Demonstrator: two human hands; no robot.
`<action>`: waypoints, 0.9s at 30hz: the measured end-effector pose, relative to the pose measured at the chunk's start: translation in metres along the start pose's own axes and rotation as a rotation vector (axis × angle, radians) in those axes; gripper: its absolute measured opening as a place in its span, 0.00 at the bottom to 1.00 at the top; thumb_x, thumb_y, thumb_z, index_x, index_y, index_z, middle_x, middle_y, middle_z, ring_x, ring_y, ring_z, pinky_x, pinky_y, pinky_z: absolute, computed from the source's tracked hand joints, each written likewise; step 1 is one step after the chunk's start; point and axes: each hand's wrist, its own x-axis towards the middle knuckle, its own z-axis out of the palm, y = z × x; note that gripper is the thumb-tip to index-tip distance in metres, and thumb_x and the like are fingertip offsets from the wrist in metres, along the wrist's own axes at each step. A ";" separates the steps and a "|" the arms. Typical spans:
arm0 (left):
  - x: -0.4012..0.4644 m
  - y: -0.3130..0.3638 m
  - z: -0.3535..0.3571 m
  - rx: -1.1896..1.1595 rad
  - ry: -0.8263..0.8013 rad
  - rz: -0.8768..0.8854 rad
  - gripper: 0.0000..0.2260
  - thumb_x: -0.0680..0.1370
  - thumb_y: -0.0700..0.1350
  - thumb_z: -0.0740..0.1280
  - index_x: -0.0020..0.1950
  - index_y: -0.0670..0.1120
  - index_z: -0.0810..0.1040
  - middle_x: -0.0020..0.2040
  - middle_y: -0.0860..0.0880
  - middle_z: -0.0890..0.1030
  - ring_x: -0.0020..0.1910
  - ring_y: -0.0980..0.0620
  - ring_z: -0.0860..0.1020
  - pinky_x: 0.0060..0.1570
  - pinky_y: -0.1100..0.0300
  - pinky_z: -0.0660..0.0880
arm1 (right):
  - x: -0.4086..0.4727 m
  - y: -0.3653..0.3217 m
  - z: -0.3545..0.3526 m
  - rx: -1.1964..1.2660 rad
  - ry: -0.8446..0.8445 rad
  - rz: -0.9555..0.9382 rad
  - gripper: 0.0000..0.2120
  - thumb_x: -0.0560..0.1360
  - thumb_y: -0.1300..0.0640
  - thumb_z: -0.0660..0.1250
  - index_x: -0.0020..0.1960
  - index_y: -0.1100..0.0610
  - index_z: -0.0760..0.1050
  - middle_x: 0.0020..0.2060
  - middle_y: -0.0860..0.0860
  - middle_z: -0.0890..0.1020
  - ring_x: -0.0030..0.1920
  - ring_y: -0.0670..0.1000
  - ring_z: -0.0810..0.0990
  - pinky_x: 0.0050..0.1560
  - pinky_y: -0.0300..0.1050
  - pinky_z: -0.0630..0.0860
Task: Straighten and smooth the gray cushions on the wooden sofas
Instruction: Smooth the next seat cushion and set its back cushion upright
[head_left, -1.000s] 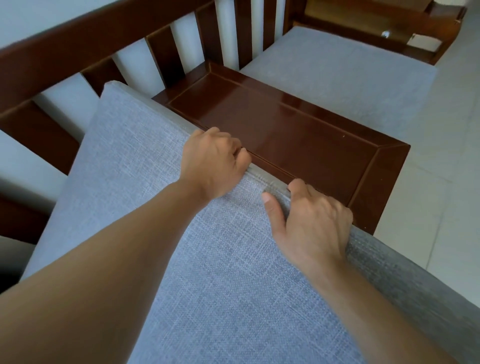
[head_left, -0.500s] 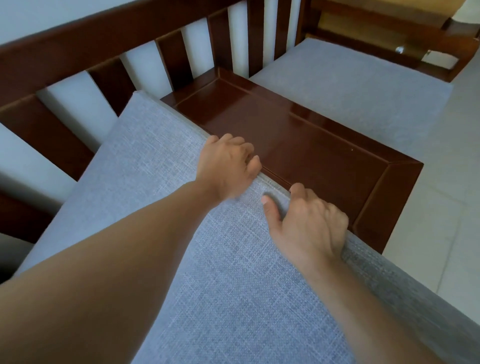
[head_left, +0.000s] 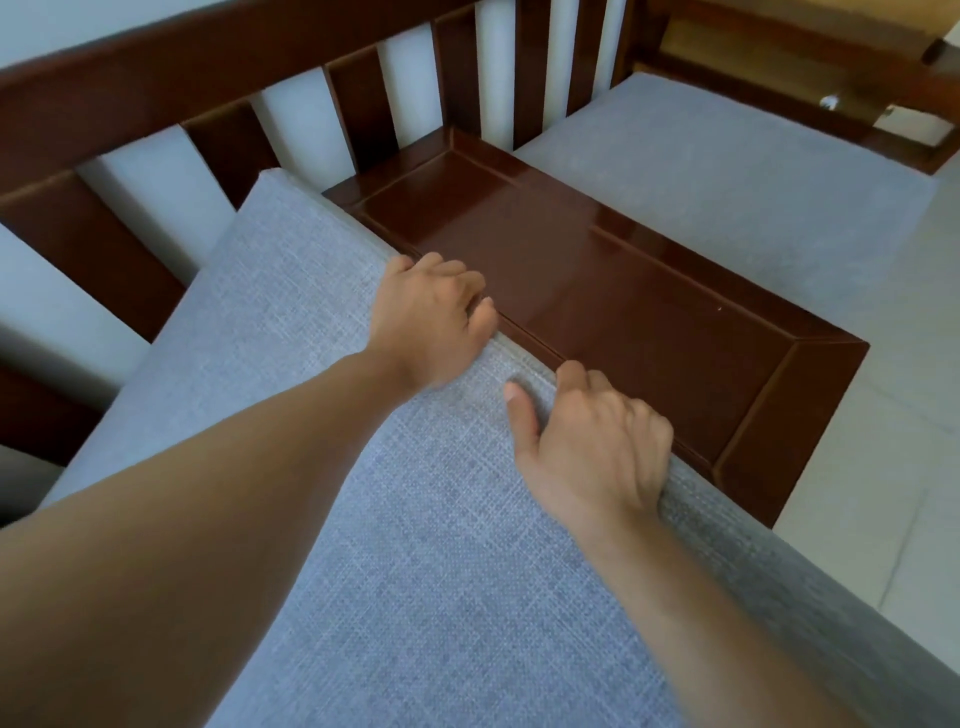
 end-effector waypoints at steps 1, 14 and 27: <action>-0.004 0.002 -0.002 -0.014 -0.004 -0.020 0.13 0.75 0.51 0.51 0.34 0.47 0.67 0.33 0.51 0.69 0.36 0.51 0.67 0.42 0.56 0.59 | -0.001 0.000 -0.001 0.002 0.000 -0.003 0.22 0.74 0.41 0.60 0.35 0.58 0.74 0.26 0.53 0.76 0.22 0.54 0.74 0.30 0.40 0.56; -0.080 0.044 -0.044 -0.113 -0.363 -0.441 0.26 0.82 0.56 0.52 0.78 0.56 0.47 0.79 0.54 0.43 0.77 0.53 0.43 0.71 0.47 0.55 | 0.000 -0.001 -0.011 -0.010 -0.337 -0.416 0.34 0.77 0.42 0.50 0.78 0.54 0.48 0.76 0.61 0.54 0.75 0.60 0.57 0.70 0.60 0.60; -0.261 0.099 -0.066 -0.257 -0.458 -1.147 0.30 0.81 0.54 0.57 0.78 0.58 0.43 0.78 0.56 0.41 0.77 0.56 0.45 0.71 0.47 0.59 | -0.079 -0.027 -0.004 -0.098 -0.528 -1.040 0.31 0.81 0.47 0.52 0.79 0.54 0.43 0.76 0.61 0.36 0.75 0.60 0.32 0.70 0.63 0.32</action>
